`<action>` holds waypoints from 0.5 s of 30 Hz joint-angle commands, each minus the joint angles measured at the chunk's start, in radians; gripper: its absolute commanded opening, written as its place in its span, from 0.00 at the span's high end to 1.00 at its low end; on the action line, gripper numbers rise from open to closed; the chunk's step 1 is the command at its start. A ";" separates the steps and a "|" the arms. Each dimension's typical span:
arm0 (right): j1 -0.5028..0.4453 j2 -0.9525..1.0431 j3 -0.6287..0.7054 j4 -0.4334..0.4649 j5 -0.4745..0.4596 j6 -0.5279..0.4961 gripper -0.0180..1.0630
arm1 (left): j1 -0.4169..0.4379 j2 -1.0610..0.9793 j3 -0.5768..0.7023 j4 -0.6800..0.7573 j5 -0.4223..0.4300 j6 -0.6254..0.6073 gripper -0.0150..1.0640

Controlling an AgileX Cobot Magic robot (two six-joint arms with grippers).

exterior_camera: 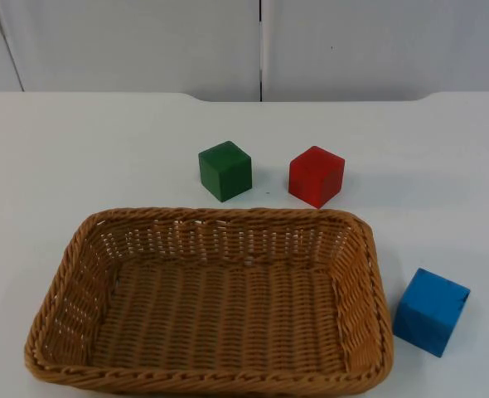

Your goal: Pick up one cube with each hand and place exactly two cubes into the same basket, leaving the remaining cube outside.

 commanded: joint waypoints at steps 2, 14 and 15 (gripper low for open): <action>-0.005 0.042 -0.006 0.007 -0.029 -0.017 0.01 | 0.002 0.028 -0.007 -0.040 -0.037 -0.002 0.01; -0.005 0.137 -0.006 0.007 -0.036 -0.027 0.01 | 0.002 0.087 -0.007 -0.040 -0.063 -0.002 0.01; -0.005 0.144 -0.006 0.007 -0.042 -0.027 0.01 | 0.002 0.092 -0.007 -0.040 -0.065 -0.002 0.01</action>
